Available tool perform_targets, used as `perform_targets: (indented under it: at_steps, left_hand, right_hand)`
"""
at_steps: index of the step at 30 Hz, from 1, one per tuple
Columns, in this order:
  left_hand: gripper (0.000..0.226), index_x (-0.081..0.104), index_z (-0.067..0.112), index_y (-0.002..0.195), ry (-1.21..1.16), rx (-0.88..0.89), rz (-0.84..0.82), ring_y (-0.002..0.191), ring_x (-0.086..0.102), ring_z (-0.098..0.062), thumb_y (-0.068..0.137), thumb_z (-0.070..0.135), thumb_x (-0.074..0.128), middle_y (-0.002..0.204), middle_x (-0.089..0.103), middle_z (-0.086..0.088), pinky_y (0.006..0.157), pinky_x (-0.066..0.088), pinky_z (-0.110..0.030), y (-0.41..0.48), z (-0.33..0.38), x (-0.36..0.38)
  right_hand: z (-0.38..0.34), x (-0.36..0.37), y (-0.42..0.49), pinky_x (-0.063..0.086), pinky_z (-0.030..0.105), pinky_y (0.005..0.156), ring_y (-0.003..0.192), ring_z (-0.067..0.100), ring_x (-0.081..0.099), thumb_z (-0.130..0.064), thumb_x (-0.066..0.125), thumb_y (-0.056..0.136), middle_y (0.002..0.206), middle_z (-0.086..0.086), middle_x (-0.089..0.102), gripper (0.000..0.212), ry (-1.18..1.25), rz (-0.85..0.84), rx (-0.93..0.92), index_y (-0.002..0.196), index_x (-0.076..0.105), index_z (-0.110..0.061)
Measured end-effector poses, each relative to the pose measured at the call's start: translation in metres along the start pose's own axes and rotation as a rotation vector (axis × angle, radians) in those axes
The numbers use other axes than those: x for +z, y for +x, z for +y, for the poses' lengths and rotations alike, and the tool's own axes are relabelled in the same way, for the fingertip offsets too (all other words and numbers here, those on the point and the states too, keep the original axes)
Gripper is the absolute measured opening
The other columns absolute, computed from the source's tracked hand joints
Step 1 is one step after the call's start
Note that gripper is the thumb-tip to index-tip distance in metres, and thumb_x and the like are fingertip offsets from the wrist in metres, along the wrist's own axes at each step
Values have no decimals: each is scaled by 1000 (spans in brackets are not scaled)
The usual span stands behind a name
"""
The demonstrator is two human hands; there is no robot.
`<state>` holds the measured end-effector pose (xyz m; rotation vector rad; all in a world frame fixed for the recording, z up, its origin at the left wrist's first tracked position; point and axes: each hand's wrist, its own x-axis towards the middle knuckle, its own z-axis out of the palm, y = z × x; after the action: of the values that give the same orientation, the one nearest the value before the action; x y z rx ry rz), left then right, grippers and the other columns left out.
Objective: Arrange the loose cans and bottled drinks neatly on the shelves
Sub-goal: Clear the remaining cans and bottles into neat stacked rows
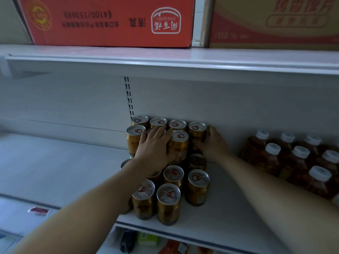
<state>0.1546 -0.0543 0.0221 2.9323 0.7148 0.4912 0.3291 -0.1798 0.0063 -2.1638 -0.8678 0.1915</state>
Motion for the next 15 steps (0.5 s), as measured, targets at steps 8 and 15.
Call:
perform_targets:
  at_steps: [8, 15]
  left_hand:
    - [77, 36, 33, 143, -284, -59, -36, 139, 31, -22, 76, 67, 52, 151, 33, 7, 111, 29, -48, -19, -17, -41]
    - [74, 22, 32, 149, -174, -95, -98, 145, 14, -15, 87, 55, 54, 157, 19, 7, 118, 15, -44, -93, -79, -83]
  right_hand:
    - [-39, -28, -23, 39, 36, 99, 129, 28, 45, -58, 59, 82, 140, 10, 49, 72, -159, 50, -69, 137, 44, -16]
    - [-137, 11, -82, 31, 37, 109, 138, 25, 35, -52, 58, 90, 153, 6, 36, 72, -185, 15, -214, 148, 33, -17]
